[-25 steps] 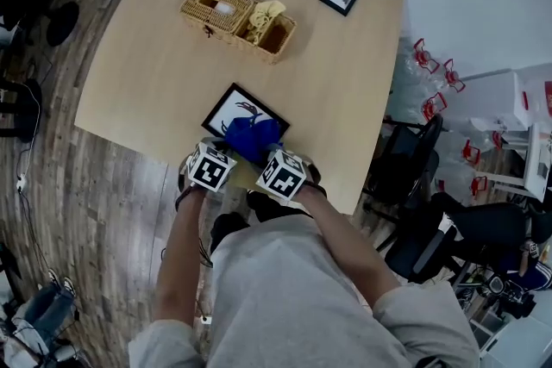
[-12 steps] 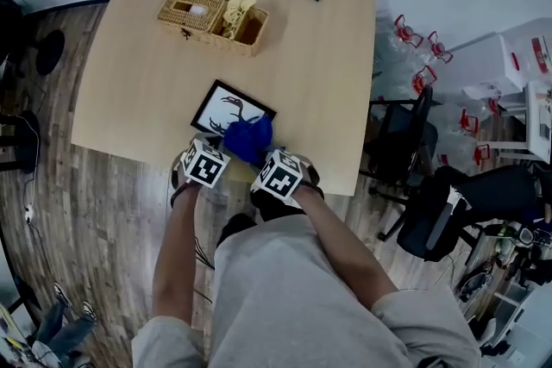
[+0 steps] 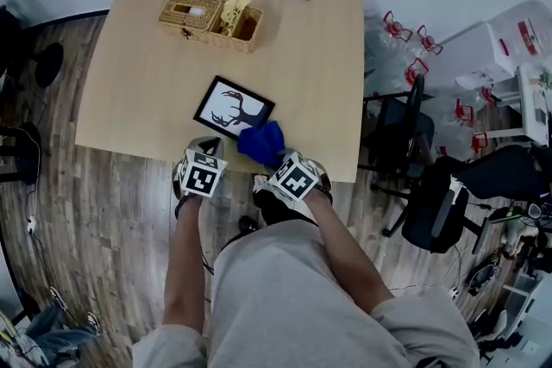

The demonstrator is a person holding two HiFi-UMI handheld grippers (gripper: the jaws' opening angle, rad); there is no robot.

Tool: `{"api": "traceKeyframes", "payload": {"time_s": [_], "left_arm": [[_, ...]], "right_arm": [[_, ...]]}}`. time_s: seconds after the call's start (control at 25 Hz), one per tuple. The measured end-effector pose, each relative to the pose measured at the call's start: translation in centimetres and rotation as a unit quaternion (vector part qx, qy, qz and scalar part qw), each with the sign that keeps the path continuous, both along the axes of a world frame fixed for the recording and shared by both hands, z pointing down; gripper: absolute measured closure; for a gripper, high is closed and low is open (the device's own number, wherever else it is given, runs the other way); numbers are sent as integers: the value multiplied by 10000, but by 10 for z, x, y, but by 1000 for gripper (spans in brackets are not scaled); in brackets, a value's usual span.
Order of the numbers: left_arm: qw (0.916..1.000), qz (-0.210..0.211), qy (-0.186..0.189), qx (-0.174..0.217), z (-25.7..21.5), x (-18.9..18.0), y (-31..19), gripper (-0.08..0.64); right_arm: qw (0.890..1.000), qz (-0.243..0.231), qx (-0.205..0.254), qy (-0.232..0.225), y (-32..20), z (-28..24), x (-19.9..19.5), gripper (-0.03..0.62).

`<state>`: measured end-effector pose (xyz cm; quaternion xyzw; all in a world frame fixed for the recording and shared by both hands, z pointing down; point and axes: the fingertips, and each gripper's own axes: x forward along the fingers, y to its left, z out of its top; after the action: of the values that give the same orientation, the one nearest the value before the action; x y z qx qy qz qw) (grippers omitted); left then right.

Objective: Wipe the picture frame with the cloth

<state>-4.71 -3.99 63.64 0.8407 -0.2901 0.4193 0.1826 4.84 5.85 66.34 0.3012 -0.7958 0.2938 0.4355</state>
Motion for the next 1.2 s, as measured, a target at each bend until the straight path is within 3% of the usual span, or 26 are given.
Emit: {"api": "traceKeyframes", "payload": {"time_s": [0.4, 0.84, 1.2], "left_arm": [[9959, -423, 564, 571, -51, -20, 36, 508], [9847, -679, 1330, 903, -95, -24, 88, 508], [9779, -947, 1626, 911, -104, -29, 100, 508]], "right_arm": [[9899, 1031, 901, -360, 5, -49, -7, 546], [9503, 2415, 1821, -742, 33, -87, 16, 546], [9368, 2680, 2066, -882, 40, -102, 22, 546]]}}
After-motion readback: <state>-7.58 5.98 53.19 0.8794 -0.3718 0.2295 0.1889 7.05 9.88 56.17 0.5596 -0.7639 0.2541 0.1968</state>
